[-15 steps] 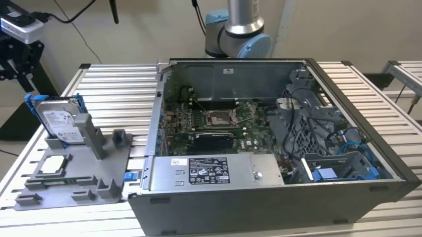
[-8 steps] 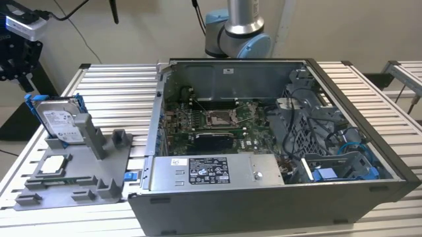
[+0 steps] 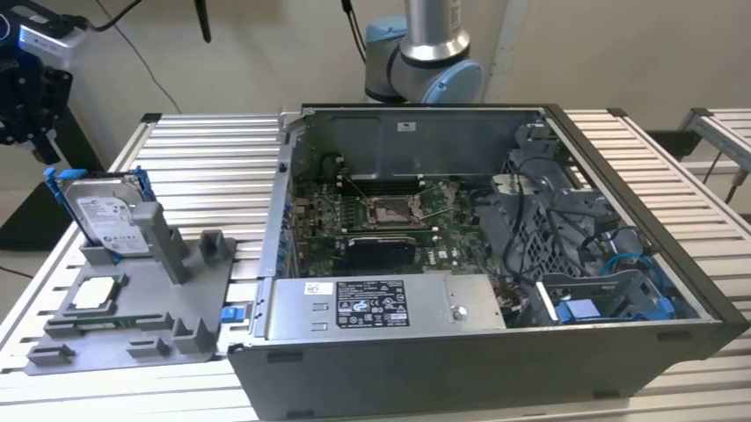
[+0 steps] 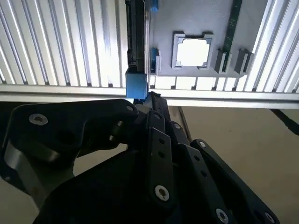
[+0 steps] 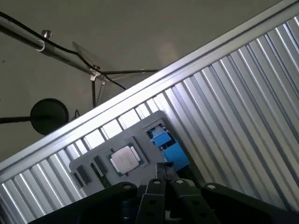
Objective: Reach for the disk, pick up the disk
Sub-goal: 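Pick up the disk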
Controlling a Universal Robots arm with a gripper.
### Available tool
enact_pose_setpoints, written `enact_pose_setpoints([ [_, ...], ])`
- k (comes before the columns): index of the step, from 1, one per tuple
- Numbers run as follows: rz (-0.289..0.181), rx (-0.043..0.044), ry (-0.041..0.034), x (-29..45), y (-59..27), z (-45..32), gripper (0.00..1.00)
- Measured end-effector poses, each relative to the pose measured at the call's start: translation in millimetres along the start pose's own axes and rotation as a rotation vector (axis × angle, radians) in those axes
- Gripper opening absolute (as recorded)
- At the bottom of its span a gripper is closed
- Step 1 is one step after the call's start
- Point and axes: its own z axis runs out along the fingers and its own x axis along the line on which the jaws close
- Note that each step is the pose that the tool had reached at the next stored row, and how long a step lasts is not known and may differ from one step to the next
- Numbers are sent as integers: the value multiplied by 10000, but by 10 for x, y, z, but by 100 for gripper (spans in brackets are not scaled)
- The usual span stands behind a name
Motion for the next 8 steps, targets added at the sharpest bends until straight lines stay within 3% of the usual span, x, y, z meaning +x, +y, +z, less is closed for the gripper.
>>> enact_pose_setpoints([
  [8,-1452,43,35,0,0,-1,0],
])
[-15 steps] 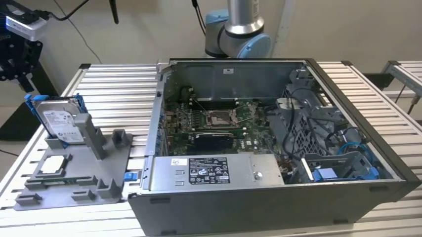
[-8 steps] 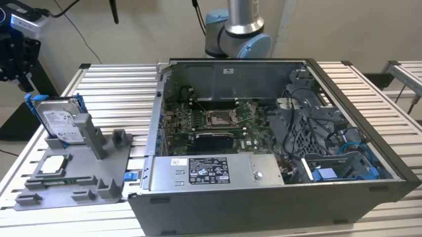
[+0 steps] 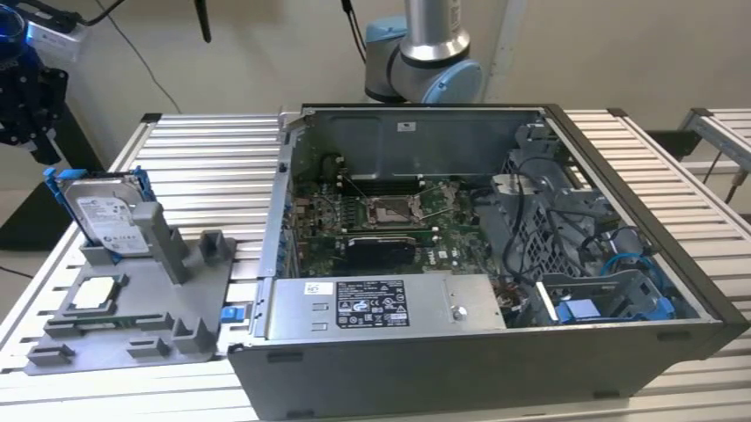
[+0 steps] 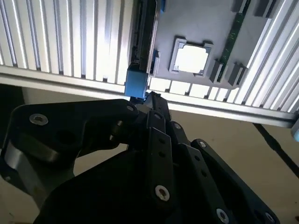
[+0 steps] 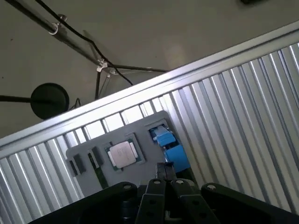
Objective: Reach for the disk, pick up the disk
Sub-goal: 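Pick up the disk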
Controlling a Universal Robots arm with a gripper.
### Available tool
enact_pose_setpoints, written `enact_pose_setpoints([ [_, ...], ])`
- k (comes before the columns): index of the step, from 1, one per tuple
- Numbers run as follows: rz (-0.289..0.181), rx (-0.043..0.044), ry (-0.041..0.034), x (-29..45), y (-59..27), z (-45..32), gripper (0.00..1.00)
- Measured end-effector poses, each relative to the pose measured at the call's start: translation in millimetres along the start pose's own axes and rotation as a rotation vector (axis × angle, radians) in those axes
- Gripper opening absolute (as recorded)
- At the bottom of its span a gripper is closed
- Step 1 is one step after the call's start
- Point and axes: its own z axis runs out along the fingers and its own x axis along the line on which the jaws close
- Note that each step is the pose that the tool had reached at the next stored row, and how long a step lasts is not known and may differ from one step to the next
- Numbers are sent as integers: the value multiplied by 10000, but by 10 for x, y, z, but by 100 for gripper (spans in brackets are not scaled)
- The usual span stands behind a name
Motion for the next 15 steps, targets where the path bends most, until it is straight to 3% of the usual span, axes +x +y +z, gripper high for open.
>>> enact_pose_setpoints([
  [4,-604,87,-16,0,-1,3,0],
  [9,-1101,88,-3,-5,-2,12,0],
  [15,-1378,87,5,-45,2,17,0],
])
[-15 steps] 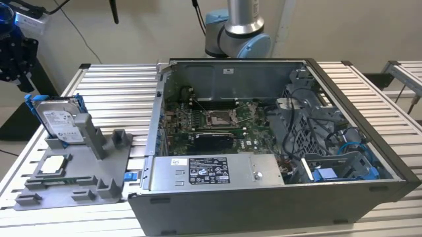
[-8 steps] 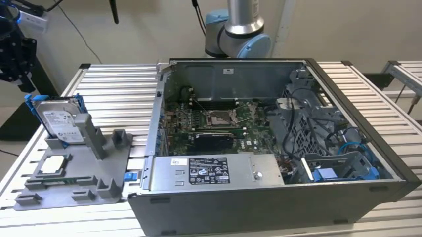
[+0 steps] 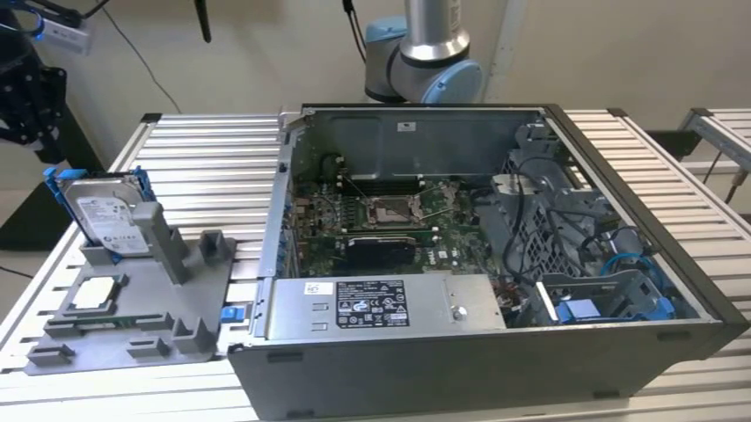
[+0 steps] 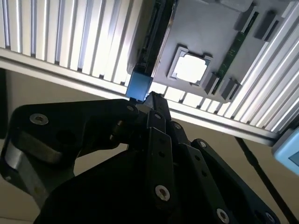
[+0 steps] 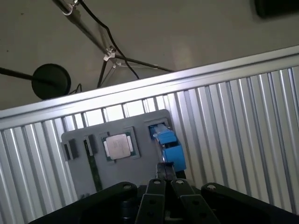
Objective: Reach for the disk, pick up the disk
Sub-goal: 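Pick up the disk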
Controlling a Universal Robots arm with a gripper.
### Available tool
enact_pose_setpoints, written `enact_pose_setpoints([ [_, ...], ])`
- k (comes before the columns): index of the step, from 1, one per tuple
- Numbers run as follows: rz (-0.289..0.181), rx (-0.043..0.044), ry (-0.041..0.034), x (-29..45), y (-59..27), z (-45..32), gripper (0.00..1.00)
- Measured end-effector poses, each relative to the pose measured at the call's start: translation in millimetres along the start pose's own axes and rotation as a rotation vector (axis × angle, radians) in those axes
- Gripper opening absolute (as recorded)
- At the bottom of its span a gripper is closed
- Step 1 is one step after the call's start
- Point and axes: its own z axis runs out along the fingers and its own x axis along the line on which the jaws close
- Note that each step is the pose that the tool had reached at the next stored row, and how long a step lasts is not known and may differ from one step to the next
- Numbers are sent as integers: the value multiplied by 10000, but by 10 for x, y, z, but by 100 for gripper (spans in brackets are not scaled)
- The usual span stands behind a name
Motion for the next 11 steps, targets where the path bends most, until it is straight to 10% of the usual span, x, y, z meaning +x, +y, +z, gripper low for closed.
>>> enact_pose_setpoints([
  [11,-183,-2,6,-3,-3,0,0],
])
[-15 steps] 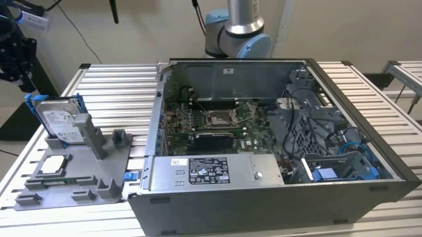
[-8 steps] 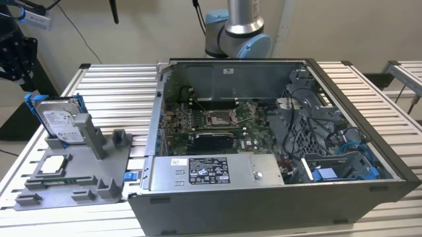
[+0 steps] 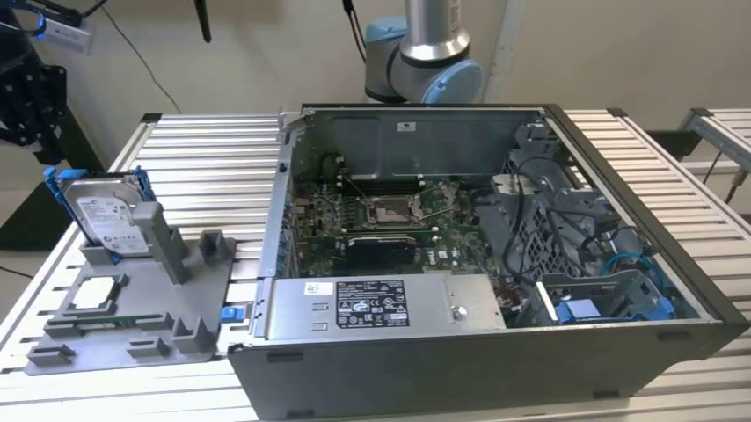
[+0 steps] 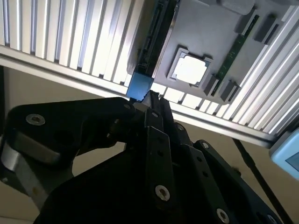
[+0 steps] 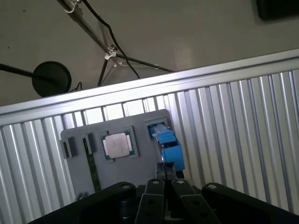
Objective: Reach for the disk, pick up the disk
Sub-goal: 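Pick up the disk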
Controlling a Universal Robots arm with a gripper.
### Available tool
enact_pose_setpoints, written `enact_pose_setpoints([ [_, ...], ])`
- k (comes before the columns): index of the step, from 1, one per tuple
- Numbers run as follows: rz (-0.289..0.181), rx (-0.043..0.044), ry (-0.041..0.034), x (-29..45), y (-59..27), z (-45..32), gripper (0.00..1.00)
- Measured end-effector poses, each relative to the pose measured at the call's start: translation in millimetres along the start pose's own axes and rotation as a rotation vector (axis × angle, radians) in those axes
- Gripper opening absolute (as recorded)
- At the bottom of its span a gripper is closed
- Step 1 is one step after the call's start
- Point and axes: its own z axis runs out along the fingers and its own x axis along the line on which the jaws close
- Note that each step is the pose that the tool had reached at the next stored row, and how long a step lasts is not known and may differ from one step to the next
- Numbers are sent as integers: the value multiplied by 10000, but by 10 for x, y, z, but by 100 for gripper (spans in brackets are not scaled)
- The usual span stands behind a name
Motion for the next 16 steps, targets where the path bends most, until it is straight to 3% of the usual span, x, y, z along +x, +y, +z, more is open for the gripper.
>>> enact_pose_setpoints([
  [5,-22,0,0,-14,2,0,0],
  [9,-24,-1,1,-74,15,17,0],
  [16,-63,-1,2,-134,24,140,0],
])
